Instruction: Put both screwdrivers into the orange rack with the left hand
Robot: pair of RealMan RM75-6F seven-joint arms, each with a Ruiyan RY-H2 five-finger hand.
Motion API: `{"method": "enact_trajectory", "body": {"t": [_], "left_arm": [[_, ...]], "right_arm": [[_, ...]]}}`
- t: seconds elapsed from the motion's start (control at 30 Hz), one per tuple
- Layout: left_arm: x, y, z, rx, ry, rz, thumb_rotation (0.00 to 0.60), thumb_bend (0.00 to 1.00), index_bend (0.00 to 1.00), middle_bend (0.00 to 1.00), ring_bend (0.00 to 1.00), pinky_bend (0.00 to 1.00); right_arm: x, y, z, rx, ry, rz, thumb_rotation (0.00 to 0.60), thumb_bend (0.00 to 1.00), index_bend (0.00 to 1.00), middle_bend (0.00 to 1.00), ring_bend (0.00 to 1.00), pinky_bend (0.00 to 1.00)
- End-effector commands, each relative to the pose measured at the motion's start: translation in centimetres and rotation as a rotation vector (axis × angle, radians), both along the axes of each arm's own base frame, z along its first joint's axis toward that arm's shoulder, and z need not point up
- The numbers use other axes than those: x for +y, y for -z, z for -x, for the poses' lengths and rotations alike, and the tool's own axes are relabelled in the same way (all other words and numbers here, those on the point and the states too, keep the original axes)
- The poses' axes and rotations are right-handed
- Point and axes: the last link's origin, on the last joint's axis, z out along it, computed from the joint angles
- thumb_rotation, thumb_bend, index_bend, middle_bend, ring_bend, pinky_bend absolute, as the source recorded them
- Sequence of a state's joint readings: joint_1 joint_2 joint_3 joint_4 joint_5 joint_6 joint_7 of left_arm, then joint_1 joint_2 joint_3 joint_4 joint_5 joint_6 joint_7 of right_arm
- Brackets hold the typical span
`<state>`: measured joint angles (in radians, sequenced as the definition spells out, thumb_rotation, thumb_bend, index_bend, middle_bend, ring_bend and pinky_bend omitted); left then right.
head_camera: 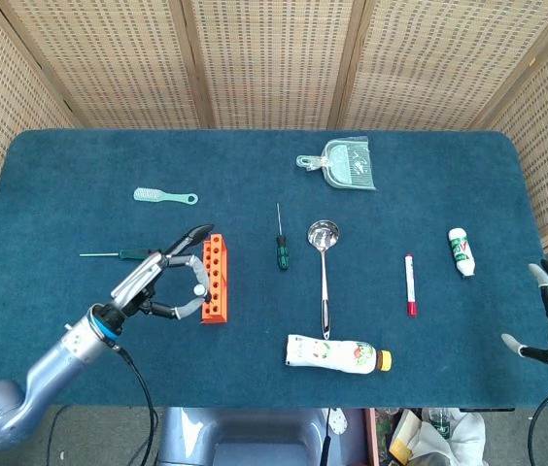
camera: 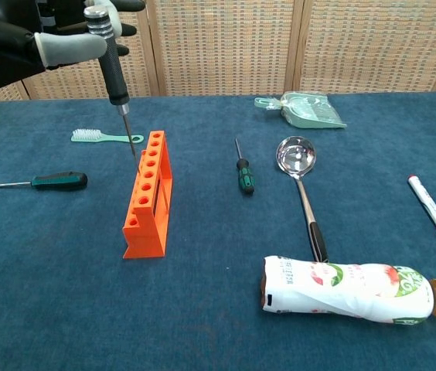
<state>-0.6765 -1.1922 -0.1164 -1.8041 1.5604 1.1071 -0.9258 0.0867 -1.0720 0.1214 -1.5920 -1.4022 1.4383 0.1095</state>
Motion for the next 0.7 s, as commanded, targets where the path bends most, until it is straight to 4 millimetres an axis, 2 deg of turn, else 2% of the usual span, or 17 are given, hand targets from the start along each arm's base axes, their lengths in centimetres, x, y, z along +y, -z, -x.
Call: {"method": "enact_trajectory", "body": {"t": [0.03, 0.7], "left_arm": [[0.2, 0.5, -0.1, -0.018, -0.011, 0.025, 0.600, 0.41, 0.70, 0.00, 0.00, 0.00], [0.9, 2.7, 1.3, -0.032, -0.059, 0.079, 0.600, 0.42, 0.70, 0.00, 0.00, 0.00]], "right_arm": [[0.0, 0.0, 0.0, -0.001, 0.000, 0.000, 0.600, 0.00, 0.00, 0.00, 0.00, 0.00], [-0.1, -0.3, 0.2, -0.011, 0.009, 0.003, 0.600, 0.00, 0.00, 0.00, 0.00, 0.00]]}}
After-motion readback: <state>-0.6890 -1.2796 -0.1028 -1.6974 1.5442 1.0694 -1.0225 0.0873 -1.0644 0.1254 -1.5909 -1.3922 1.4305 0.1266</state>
